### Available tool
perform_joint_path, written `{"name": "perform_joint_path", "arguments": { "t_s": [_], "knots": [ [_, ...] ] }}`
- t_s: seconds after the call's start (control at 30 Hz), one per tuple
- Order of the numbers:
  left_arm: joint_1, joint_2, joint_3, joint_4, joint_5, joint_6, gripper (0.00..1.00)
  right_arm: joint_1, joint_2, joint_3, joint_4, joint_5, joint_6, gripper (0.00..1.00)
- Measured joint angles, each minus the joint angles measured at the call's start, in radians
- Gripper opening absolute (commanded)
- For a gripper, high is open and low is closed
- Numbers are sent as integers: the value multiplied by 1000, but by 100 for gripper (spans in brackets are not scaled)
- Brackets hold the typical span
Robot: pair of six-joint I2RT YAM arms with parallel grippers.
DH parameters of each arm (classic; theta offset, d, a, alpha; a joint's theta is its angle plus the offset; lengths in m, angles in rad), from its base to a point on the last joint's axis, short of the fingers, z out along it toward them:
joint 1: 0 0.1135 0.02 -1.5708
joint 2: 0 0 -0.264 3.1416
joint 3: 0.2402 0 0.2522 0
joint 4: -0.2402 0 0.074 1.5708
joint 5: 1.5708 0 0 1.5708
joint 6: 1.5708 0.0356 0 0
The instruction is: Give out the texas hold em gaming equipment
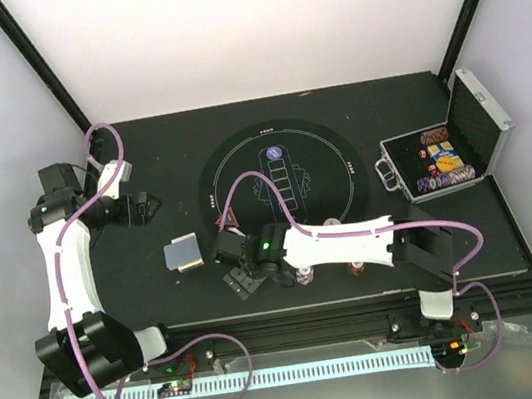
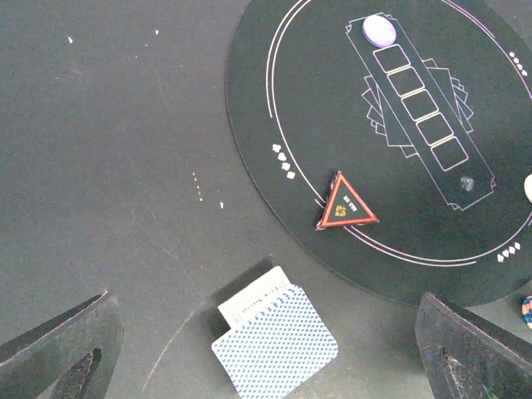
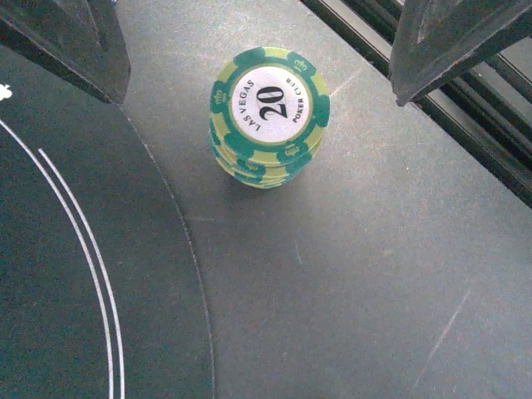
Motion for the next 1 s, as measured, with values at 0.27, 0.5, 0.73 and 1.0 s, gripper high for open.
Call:
{"name": "perform_joint_path", "arguments": {
  "t_s": [0.27,0.5,0.73,1.0],
  "knots": [
    [0,0,0,0,0,0,99,0,31,0,-1,-36,-6,74],
    [0,0,1,0,0,0,99,0,83,0,8,-39,-8,66],
    [0,0,1,0,-3,0,99,0,90,1,15,-38,-8,61],
    [0,0,1,0,-4,0,99,0,90,18,14,-36,-15,51]
  ]
}}
